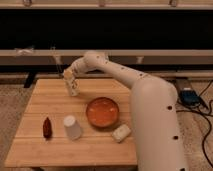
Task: Stand the bottle upright
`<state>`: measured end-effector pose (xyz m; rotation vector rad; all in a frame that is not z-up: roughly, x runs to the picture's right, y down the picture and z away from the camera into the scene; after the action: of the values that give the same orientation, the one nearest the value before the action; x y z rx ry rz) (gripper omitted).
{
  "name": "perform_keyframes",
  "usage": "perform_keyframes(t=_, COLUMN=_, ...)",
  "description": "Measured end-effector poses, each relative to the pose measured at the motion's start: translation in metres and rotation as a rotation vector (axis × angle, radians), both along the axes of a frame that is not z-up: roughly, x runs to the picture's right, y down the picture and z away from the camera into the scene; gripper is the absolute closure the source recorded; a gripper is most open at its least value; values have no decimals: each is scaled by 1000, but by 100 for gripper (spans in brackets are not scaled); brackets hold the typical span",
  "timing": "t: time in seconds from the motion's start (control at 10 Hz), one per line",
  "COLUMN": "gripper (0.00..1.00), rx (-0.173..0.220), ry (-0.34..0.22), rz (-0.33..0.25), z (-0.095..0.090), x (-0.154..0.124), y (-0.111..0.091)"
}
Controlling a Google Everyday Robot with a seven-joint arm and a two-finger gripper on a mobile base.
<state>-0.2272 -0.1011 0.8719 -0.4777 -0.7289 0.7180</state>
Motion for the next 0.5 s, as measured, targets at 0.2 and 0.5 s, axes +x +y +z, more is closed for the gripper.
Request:
perform_keyframes(t=0.2, gripper=64, rx=0, ry=-1, rz=9, z=0, x=-1, y=3)
perform_keyframes(t=0.5, gripper=36, rx=2, ry=2, rz=8, z=1, x=-1, y=5)
